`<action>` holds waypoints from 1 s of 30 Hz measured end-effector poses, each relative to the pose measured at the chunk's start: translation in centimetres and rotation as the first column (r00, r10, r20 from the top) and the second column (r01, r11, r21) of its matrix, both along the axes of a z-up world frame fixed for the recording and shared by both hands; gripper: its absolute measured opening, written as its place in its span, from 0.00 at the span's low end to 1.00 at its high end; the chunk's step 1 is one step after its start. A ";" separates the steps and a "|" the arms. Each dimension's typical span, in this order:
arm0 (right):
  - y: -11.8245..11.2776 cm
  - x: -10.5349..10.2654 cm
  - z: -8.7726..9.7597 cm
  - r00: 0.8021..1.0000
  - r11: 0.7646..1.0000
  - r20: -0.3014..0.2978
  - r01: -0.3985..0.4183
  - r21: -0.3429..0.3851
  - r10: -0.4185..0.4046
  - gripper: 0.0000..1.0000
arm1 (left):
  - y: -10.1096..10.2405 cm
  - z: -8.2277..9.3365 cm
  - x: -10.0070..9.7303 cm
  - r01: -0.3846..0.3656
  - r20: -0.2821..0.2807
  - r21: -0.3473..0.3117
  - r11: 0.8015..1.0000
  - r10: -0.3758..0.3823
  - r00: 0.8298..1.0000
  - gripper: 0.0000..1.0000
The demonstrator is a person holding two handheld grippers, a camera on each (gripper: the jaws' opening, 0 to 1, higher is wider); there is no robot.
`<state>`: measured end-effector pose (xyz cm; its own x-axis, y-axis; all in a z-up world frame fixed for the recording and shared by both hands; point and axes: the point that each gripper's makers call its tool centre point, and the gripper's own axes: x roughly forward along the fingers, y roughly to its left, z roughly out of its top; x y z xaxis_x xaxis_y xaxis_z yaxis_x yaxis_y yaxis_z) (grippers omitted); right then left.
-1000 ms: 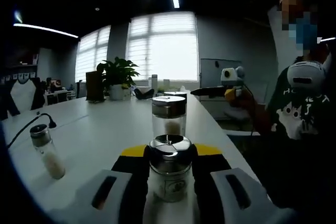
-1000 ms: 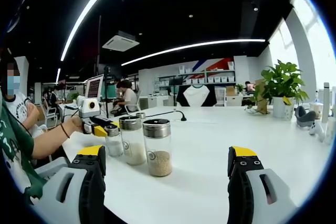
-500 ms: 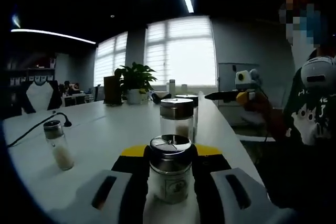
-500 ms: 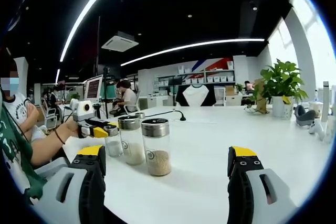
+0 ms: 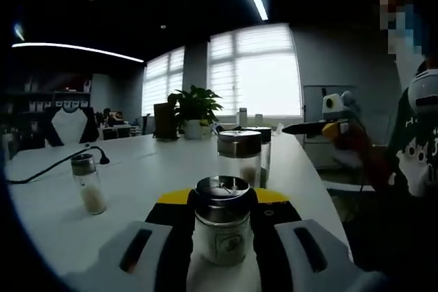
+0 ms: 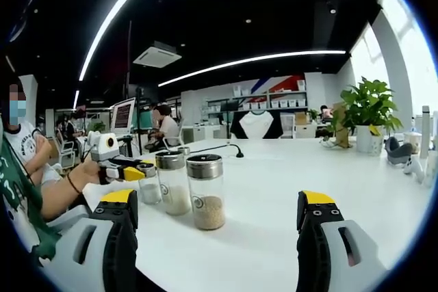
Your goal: Rotate the seasoning bottle until the label or dispensing opening points toward the visible target arrow and the bottle remains upright within the marked orientation range
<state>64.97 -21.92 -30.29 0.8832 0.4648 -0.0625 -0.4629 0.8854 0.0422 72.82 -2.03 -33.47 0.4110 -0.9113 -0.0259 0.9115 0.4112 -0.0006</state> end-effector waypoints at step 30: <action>0.1 0.0 -0.4 1.000 1.000 -0.012 -0.007 -0.003 0.007 0.98 | 0.7 0.2 1.0 -0.391 0.031 -0.062 0.918 0.394 0.919 0.33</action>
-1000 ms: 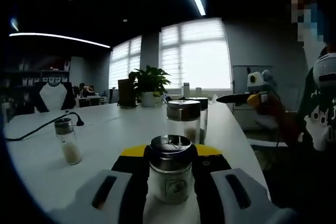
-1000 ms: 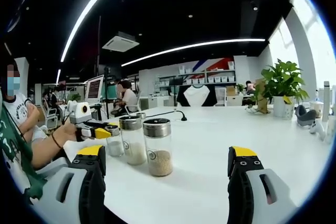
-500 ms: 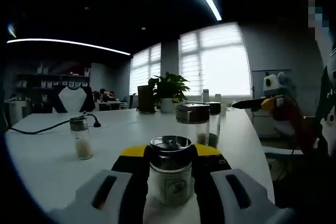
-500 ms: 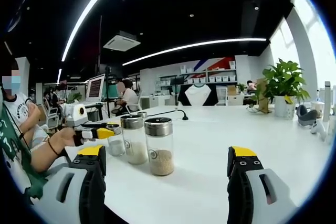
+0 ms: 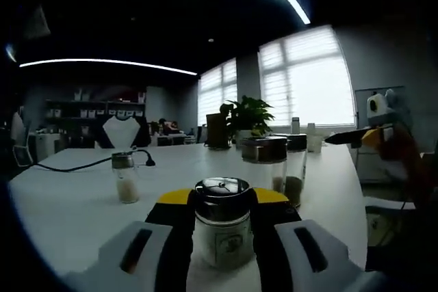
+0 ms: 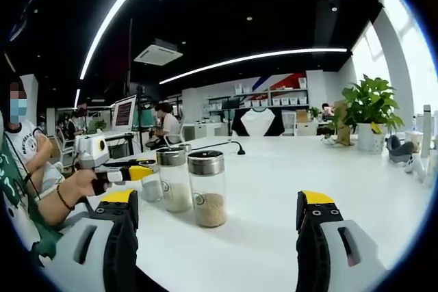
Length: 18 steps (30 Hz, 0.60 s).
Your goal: Rotate the seasoning bottle until the label or dispensing opening points toward the visible target arrow and the bottle remains upright within the marked orientation range
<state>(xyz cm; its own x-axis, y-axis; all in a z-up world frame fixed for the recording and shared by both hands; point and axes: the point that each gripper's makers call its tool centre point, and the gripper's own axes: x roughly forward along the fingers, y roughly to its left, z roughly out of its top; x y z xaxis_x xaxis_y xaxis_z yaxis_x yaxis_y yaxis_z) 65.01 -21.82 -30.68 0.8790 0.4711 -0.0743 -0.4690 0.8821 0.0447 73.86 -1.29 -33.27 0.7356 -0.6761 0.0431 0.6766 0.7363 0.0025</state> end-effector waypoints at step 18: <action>0.3 0.1 -0.2 1.000 1.000 -0.004 -0.008 -0.002 0.008 0.98 | 0.3 -0.1 0.3 -0.175 0.009 0.012 0.984 0.175 0.984 0.33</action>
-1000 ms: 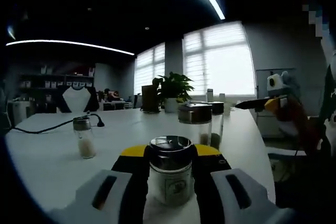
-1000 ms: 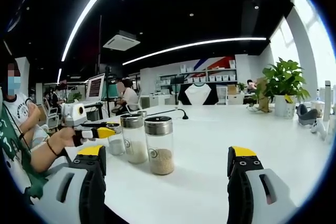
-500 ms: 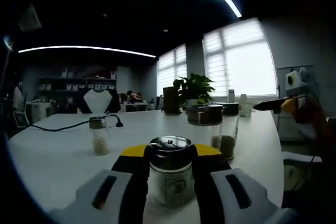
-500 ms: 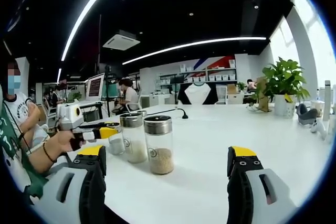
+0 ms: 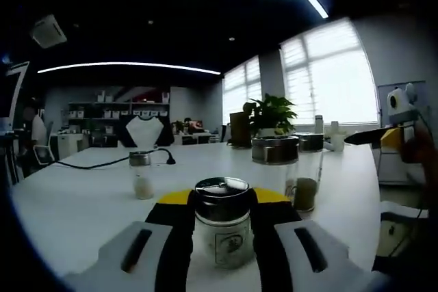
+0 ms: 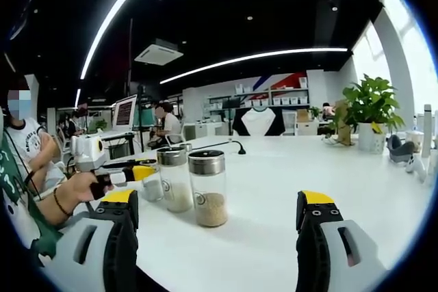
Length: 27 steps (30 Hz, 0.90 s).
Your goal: Rotate the seasoning bottle until the label or dispensing opening points toward the visible target arrow and the bottle remains upright within the marked orientation range
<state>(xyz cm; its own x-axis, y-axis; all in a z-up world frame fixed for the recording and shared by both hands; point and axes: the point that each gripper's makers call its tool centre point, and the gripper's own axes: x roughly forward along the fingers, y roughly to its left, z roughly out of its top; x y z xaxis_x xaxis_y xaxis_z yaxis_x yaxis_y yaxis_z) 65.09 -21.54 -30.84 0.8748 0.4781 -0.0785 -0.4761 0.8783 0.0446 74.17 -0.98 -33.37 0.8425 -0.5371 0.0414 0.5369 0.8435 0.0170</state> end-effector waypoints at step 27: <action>0.0 -0.1 0.0 1.000 1.000 -0.003 -0.002 -0.007 0.002 0.98 | 0.7 1.4 -1.0 -0.012 0.015 -0.014 1.000 0.012 1.000 0.40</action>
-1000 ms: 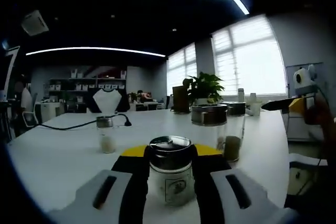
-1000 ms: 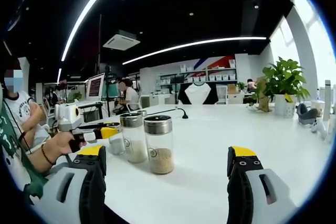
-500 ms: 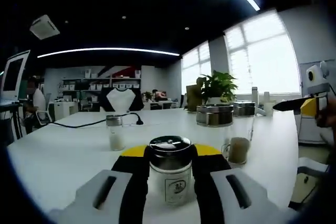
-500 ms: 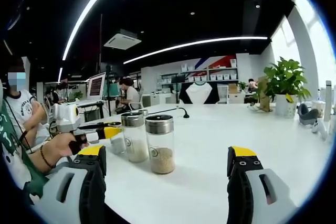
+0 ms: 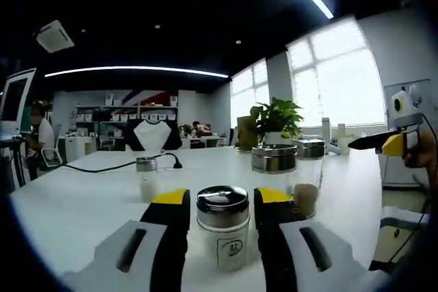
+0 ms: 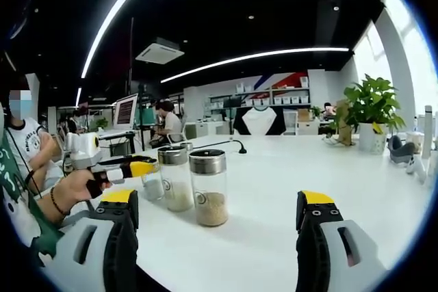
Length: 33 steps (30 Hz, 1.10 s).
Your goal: Rotate the seasoning bottle until the label or dispensing opening points toward the visible target arrow and the bottle remains upright within the marked orientation range
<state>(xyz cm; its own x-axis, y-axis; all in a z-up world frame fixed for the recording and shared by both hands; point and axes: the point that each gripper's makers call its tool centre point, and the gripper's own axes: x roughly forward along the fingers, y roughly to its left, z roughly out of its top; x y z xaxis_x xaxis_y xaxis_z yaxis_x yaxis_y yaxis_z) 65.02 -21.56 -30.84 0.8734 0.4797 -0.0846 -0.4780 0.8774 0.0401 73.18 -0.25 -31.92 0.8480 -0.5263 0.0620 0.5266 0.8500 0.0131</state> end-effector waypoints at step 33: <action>-0.1 0.0 0.4 1.000 1.000 0.005 0.003 -0.008 -0.003 0.98 | -0.5 2.2 -0.9 0.685 0.001 0.020 0.728 -0.685 0.728 0.45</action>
